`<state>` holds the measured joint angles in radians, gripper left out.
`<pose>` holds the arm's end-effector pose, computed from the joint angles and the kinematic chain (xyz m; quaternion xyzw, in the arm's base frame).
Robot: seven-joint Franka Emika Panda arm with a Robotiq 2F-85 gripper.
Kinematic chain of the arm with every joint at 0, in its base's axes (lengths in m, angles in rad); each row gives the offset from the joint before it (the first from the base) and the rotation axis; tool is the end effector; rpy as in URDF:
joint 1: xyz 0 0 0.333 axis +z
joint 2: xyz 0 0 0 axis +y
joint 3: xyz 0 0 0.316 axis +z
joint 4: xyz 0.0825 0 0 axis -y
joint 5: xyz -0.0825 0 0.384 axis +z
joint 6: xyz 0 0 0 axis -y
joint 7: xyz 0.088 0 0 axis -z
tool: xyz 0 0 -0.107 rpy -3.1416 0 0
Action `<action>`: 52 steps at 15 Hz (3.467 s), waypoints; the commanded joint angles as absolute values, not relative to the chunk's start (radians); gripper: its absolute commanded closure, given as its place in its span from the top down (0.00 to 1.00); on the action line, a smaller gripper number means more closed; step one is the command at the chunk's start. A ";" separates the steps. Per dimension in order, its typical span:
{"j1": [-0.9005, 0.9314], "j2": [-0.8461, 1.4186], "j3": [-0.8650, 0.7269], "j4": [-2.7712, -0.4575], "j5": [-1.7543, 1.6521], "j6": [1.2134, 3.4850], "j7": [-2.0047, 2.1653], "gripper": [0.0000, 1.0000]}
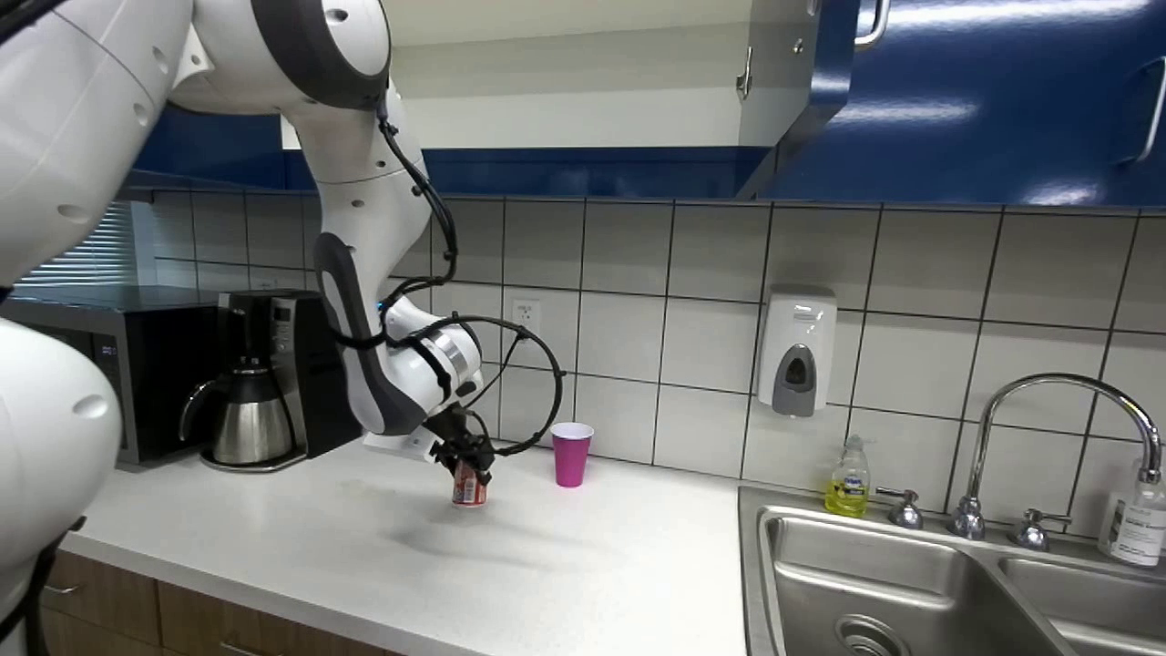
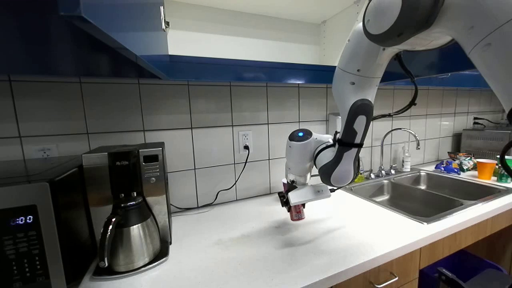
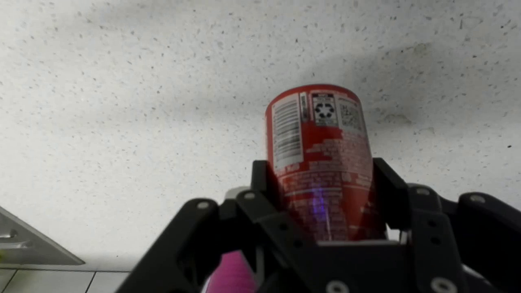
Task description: Take the soda can out of the cupboard
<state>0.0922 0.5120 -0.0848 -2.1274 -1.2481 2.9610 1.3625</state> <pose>0.5600 0.0675 0.1737 0.9678 -0.0633 0.2272 0.0881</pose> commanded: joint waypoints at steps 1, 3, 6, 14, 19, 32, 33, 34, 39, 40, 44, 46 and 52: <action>0.121 0.572 -0.121 -2.072 -1.314 2.994 1.457 0.38; 0.132 0.594 -0.133 -2.055 -1.333 3.001 1.490 0.38; 0.157 0.618 -0.162 -2.021 -1.383 3.021 1.565 0.38; 0.209 0.640 -0.213 -1.958 -1.562 3.025 1.805 0.38; 0.206 0.653 -0.205 -1.951 -1.642 3.024 1.893 0.38; 0.206 0.614 -0.201 -2.002 -1.713 3.004 1.961 1.00; 0.205 0.594 -0.203 -2.021 -1.699 3.005 1.945 1.00; 0.205 0.569 -0.207 -2.047 -1.681 3.005 1.921 1.00; 0.195 0.399 -0.218 -2.223 -1.538 3.005 1.758 1.00; 0.189 0.361 -0.215 -2.263 -1.489 3.001 1.705 1.00; 0.167 0.246 -0.190 -2.378 -1.286 2.973 1.491 1.00; 0.161 0.201 -0.176 -2.419 -1.180 2.956 1.386 1.00; 0.161 0.071 -0.103 -2.484 -0.808 2.847 1.042 1.00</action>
